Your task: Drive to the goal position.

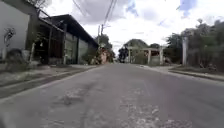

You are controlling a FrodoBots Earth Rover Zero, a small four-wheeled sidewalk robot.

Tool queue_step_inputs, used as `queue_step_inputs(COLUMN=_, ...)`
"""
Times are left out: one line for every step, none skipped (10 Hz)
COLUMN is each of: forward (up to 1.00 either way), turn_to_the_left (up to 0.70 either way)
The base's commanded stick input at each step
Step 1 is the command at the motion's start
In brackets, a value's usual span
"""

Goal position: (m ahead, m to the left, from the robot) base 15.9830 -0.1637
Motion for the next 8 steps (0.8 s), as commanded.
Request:
queue_step_inputs(forward=1.00, turn_to_the_left=-0.37)
queue_step_inputs(forward=1.00, turn_to_the_left=-0.36)
queue_step_inputs(forward=1.00, turn_to_the_left=-0.06)
queue_step_inputs(forward=1.00, turn_to_the_left=0.00)
queue_step_inputs(forward=1.00, turn_to_the_left=0.00)
queue_step_inputs(forward=1.00, turn_to_the_left=0.00)
queue_step_inputs(forward=1.00, turn_to_the_left=0.00)
queue_step_inputs(forward=1.00, turn_to_the_left=0.00)
